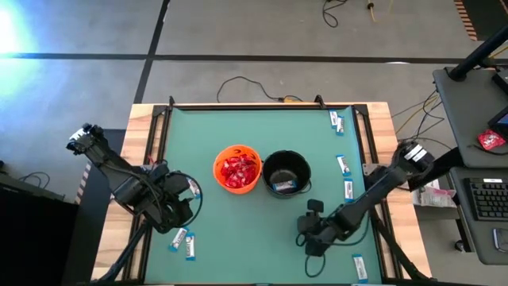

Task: Sort candy by brand, put in halloween buckets
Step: Put the white chocolate into the black bucket

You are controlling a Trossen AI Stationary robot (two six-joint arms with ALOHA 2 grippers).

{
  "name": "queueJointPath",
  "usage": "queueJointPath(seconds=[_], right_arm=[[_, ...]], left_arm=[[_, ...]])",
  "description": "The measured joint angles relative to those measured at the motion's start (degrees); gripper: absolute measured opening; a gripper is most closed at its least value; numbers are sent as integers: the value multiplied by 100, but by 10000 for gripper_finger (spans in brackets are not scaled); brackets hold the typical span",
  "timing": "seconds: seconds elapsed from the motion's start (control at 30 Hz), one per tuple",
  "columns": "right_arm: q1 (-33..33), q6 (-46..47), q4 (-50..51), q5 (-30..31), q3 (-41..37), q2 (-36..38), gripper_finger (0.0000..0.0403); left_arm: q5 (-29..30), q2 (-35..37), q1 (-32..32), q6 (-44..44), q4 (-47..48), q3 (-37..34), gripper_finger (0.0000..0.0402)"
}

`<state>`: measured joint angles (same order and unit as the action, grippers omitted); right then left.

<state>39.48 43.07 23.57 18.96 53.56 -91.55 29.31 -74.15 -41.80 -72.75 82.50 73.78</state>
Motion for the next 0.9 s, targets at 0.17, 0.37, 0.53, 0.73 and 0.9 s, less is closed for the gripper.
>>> queueJointPath(seconds=[0.17, 0.37, 0.53, 0.73, 0.9], right_arm=[[470, 459, 20, 1237, -132, 617, 162], [1154, 1820, -77, 2453, -737, 822, 205], [1352, 2132, -798, 2954, -1010, 407, 246], [1298, 1907, -1961, 3794, -1001, -595, 273], [1261, 2270, -2607, 3868, -1001, -1434, 263]], left_arm=[[-3, 0, 0, -28, -2, 0, 242], [-1, 0, 0, -35, -9, 0, 242], [-1, 0, 0, -34, 0, 0, 242], [-89, 0, 0, -32, 0, 0, 242], [-345, 0, 0, -30, 14, 0, 242]])
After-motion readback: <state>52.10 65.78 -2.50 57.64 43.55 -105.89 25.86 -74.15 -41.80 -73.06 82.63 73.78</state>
